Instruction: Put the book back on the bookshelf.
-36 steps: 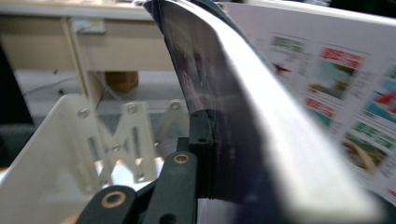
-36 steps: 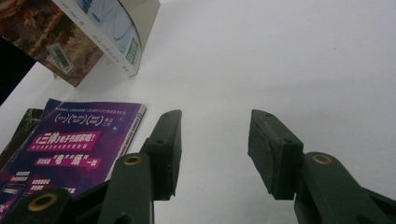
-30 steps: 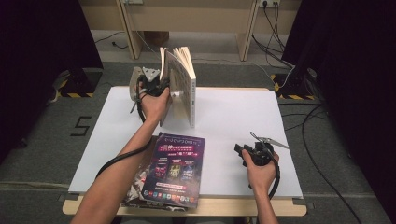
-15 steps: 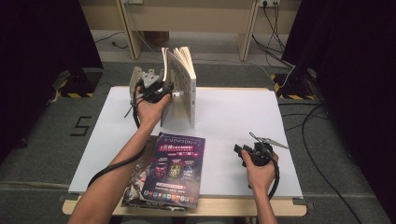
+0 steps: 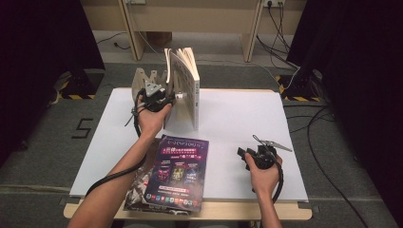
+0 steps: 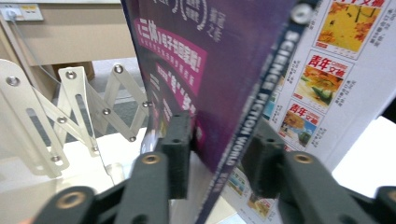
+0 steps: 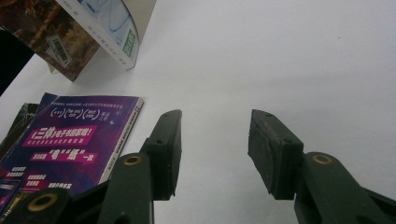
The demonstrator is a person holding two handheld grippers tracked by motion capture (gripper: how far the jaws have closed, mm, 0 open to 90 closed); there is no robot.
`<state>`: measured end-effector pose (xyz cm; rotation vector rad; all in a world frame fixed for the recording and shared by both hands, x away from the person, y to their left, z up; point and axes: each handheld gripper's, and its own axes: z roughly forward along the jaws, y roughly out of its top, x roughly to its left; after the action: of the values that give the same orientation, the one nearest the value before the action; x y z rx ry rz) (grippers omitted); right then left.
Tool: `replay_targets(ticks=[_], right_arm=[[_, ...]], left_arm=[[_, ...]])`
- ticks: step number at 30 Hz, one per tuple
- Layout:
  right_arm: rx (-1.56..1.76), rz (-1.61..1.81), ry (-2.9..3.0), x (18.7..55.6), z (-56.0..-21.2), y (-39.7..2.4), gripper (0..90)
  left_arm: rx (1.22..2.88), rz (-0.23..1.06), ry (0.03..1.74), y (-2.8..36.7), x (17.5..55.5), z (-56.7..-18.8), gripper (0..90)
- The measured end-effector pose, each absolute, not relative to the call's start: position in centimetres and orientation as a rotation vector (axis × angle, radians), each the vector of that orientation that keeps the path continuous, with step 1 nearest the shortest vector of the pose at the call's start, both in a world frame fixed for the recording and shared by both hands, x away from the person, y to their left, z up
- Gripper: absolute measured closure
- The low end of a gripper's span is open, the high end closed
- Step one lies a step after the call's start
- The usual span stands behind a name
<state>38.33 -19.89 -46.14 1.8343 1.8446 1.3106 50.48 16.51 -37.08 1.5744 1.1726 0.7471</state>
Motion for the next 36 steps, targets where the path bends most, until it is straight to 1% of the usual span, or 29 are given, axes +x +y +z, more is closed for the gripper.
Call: replay_targets(ticks=[2,5,13,18,23,26,28,33,36], right_arm=[[1.834,1.308,1.846,38.3,-46.2,-19.9,54.8],[1.838,1.310,1.844,38.3,-46.1,-20.0,54.8],[1.838,1.310,1.843,38.3,-46.1,-20.0,54.8],[1.814,1.308,1.853,38.3,-46.1,-19.9,54.7],[1.814,1.306,1.857,38.3,-45.9,-19.6,54.5],[1.805,1.302,1.864,38.3,-46.0,-19.3,54.3],[1.818,1.312,1.864,38.3,-45.9,-19.1,54.2],[1.800,1.299,1.891,38.5,-46.0,-18.5,54.1],[1.790,1.297,1.896,38.5,-45.9,-18.2,54.1]], left_arm=[[1.572,0.759,1.178,16.3,50.6,-36.8,69.5],[1.568,0.769,1.191,16.0,50.7,-36.4,70.7],[1.549,0.757,1.192,15.5,51.0,-36.3,70.5],[1.543,0.746,1.155,15.8,50.6,-36.3,65.5],[1.575,0.696,1.128,16.0,50.0,-36.3,56.3],[1.581,0.666,1.162,16.4,49.5,-36.6,50.9],[1.571,0.657,1.173,16.9,49.1,-36.7,49.8],[1.570,0.572,1.208,18.1,48.5,-37.5,46.5],[1.584,0.564,1.229,18.8,48.1,-38.0,45.3]])
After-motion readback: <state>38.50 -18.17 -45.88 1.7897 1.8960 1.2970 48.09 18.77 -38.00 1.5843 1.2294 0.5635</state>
